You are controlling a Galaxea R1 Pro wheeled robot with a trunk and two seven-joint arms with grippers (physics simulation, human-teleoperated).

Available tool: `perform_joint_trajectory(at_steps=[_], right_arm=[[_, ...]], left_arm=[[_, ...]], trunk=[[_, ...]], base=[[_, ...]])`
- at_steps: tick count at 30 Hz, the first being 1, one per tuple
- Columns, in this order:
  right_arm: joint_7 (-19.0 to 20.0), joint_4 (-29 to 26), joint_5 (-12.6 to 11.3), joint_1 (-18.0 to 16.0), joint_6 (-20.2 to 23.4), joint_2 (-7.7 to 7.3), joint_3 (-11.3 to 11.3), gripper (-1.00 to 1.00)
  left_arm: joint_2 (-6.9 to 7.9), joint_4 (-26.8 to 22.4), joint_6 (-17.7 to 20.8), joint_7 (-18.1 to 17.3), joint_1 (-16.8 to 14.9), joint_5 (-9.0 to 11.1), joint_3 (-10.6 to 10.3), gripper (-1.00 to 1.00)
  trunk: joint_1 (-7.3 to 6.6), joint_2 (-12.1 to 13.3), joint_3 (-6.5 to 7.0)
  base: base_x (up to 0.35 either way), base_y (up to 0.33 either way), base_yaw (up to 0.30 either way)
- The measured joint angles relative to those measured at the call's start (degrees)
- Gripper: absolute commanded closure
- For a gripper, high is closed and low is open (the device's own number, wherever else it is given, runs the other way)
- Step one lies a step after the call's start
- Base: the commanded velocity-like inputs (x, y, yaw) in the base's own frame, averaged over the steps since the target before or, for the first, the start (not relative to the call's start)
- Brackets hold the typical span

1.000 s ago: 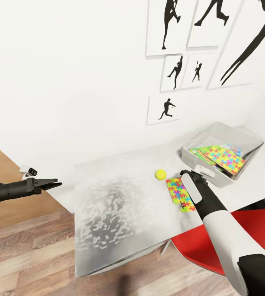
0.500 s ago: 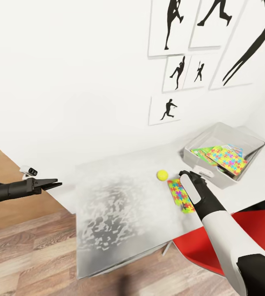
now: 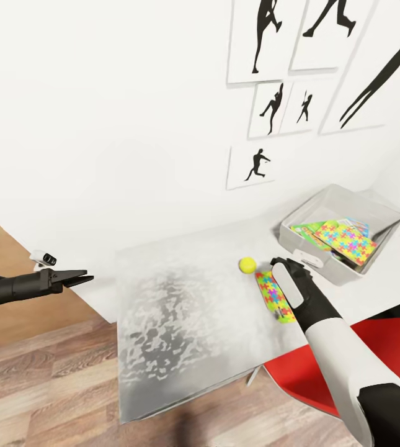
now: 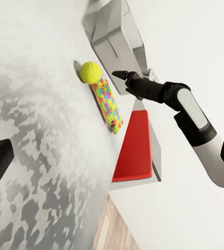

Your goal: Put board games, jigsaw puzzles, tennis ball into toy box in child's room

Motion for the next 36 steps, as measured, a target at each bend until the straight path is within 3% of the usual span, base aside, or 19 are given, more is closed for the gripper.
perform_joint_trajectory(at_steps=[14, 36], right_arm=[[0.1, -0.1, -0.1, -0.1, 0.0, -0.8, -0.2, -1.0], [0.1, 0.3, -0.1, -1.8, 0.0, -0.19, -0.2, -1.0]], left_arm=[[0.0, 0.0, 0.0, 0.0, 0.0, -0.1, 0.0, -1.0], [0.0, 0.0, 0.0, 0.0, 0.0, 0.0, 0.0, -1.0]], trunk=[[0.0, 0.0, -1.24], [0.0, 0.0, -3.3]], base=[[0.0, 0.0, 0.0], [0.0, 0.0, 0.0]])
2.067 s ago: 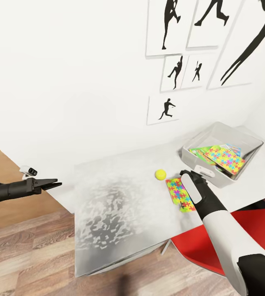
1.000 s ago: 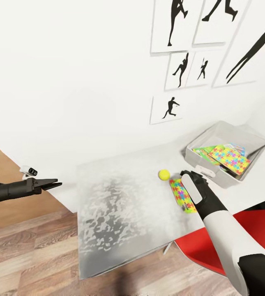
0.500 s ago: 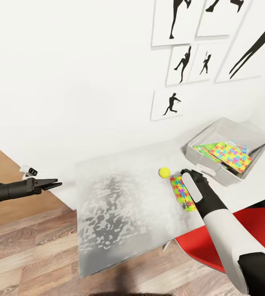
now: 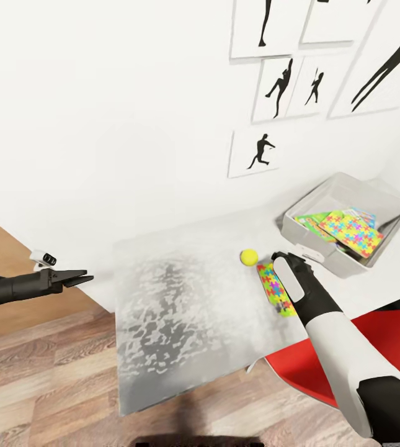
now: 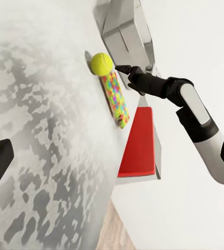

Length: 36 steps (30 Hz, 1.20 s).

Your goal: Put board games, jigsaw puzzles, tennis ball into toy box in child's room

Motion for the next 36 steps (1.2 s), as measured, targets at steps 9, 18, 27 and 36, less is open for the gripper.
perform_joint_trajectory(at_steps=[9, 18, 27, 36], right_arm=[[0.0, 0.0, 0.0, -0.5, 0.0, -0.04, 0.0, -1.0], [0.0, 0.0, 0.1, -0.6, -0.1, -0.22, 0.0, -1.0], [0.0, 0.1, 0.0, -0.6, -0.5, -0.48, 0.0, -1.0], [0.0, 0.1, 0.0, -0.6, -1.6, -0.23, 0.0, -1.0]], left_arm=[[0.0, 0.0, 0.0, 0.0, 0.0, 0.0, 0.0, -1.0], [0.0, 0.0, 0.0, 0.0, 0.0, 0.0, 0.0, -1.0], [0.0, 0.0, 0.0, 0.0, 0.0, 0.0, 0.0, -1.0], [0.0, 0.0, 0.0, 0.0, 0.0, 0.0, 0.0, -1.0]], trunk=[[0.0, 0.0, -0.84], [0.0, 0.0, -1.68], [0.0, 0.0, -2.18], [0.0, 0.0, -2.21]], base=[[0.0, 0.0, 0.0], [0.0, 0.0, 0.0], [0.0, 0.0, 0.0], [0.0, 0.0, 0.0]])
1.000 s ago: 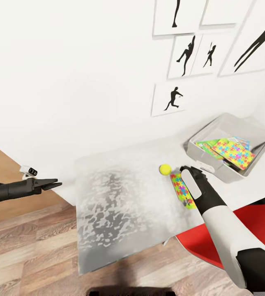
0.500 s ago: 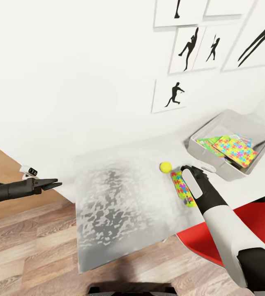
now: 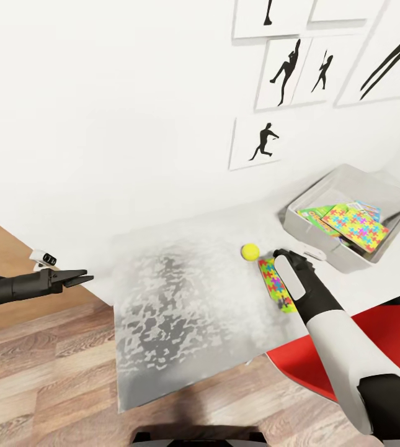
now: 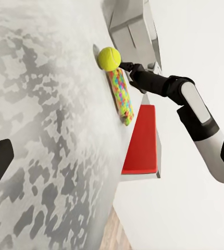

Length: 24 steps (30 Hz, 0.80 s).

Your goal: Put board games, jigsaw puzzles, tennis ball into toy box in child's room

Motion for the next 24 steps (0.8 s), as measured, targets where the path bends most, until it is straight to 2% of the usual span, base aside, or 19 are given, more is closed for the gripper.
perform_joint_trajectory(at_steps=[24], right_arm=[[0.2, 1.5, 0.0, 0.1, -0.9, -0.23, 0.3, -1.0]], left_arm=[[0.0, 0.0, 0.0, 0.0, 0.0, 0.0, 0.0, -1.0]], trunk=[[0.0, 0.0, -0.14]], base=[[0.0, 0.0, 0.0]])
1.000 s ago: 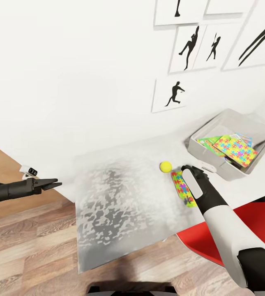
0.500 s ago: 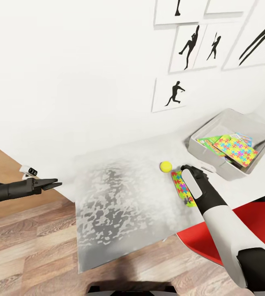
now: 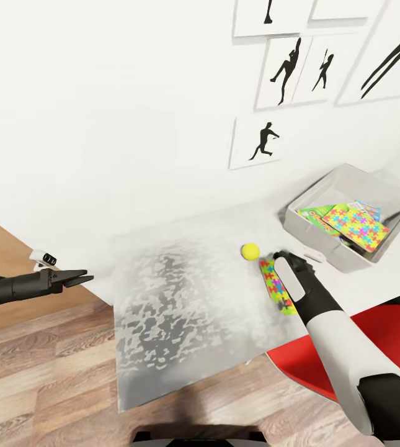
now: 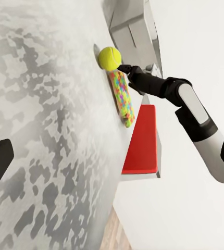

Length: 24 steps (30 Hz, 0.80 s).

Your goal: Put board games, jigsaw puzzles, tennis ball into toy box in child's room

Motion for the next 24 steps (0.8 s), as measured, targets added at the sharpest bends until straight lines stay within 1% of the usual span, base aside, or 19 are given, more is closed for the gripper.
perform_joint_trajectory(at_steps=[4, 7, 13, 21, 24], right_arm=[[1.0, 0.3, 0.0, 0.0, -0.3, 0.06, 0.0, -1.0], [1.6, 1.0, 0.6, 0.0, -0.4, 0.07, 0.0, -1.0], [1.9, 1.1, 0.7, 0.0, -0.3, -0.02, 0.0, -1.0], [1.9, 1.5, 0.8, 0.0, -0.5, 0.0, -0.1, -1.0], [1.9, 1.5, 0.8, 0.0, -0.5, 0.01, -0.1, -1.0]], left_arm=[[0.0, 0.0, 0.0, 0.0, 0.0, 0.0, 0.0, -1.0], [0.0, 0.0, 0.0, 0.0, 0.0, 0.0, -0.1, -1.0], [0.0, 0.0, 0.0, 0.0, 0.0, 0.0, -0.1, -1.0], [0.0, 0.0, 0.0, 0.0, 0.0, 0.0, 0.0, -1.0], [0.0, 0.0, 0.0, 0.0, 0.0, 0.0, -0.1, -1.0]], trunk=[[0.0, 0.0, 0.0], [0.0, 0.0, 0.01], [-0.01, 0.0, 0.01], [0.0, 0.0, 0.01], [0.02, 0.0, 0.01]], base=[[-0.002, 0.0, 0.0], [-0.047, 0.0, 0.0], [-0.035, 0.0, 0.0], [-0.113, 0.0, 0.0], [-0.223, 0.0, 0.0]])
